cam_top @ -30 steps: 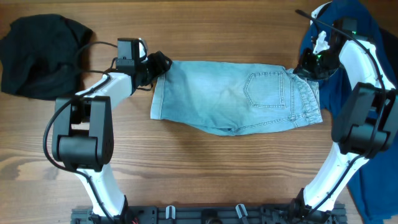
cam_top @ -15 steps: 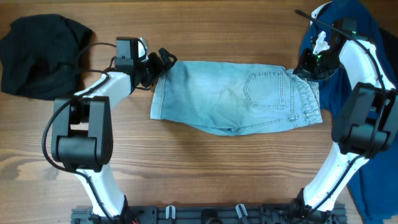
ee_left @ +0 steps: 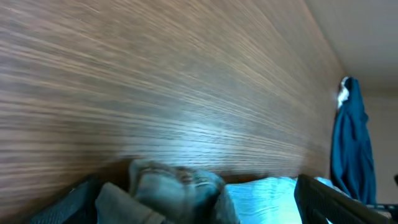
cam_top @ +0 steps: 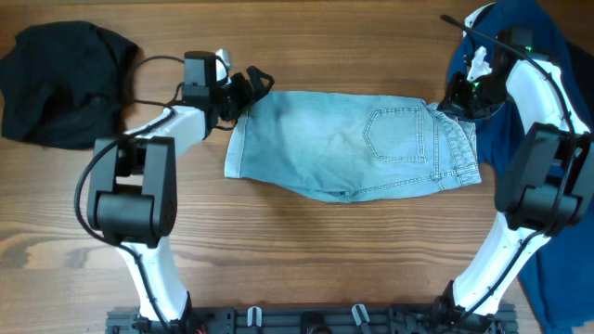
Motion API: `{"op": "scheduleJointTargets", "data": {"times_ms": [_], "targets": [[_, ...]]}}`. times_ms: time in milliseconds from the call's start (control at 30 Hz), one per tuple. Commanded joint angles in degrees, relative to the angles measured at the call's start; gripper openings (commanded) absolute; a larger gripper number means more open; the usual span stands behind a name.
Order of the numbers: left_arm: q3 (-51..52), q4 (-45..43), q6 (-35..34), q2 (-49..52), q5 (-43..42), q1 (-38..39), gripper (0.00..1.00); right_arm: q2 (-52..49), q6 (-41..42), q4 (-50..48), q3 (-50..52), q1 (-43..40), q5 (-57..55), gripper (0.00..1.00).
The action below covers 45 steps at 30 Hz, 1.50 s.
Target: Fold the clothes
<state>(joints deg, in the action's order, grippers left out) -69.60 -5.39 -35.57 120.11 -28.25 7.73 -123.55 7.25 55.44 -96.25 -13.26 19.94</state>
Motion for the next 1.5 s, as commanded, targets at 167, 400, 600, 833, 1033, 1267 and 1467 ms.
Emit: {"op": "scheduleJointTargets", "data": {"times_ms": [167,400,600,833,1033,1267,1467], "targets": [[2.1,1.5,-2.4,4.0,-2.6,0.8,0.11,-1.6,-1.1,0.9,-0.7,0.5,1.1,0.04],[2.1,1.4,-4.0,3.5,-2.6,0.8,0.04,-1.6,-1.3,0.8,-0.7,0.5,1.1,0.04],[2.1,2.8,-3.8,-2.4,-2.6,0.8,0.04,-0.5,-1.9,0.9,-1.4,0.5,1.1,0.05],[2.1,6.0,-1.7,-12.3,0.2,1.9,0.04,6.0,-2.4,-0.7,-1.8,0.5,1.1,0.05],[2.1,11.3,2.4,-18.1,7.3,5.2,0.04,14.6,-3.0,-0.7,-2.4,0.5,1.1,0.05],[2.1,11.5,2.4,-18.9,7.3,5.4,0.04,25.8,-3.7,-0.4,-2.4,0.5,0.4,0.05],[2.1,12.5,2.4,-19.0,11.5,5.4,0.04,29.0,-3.6,-0.2,-2.4,0.5,-0.4,0.05]]}}
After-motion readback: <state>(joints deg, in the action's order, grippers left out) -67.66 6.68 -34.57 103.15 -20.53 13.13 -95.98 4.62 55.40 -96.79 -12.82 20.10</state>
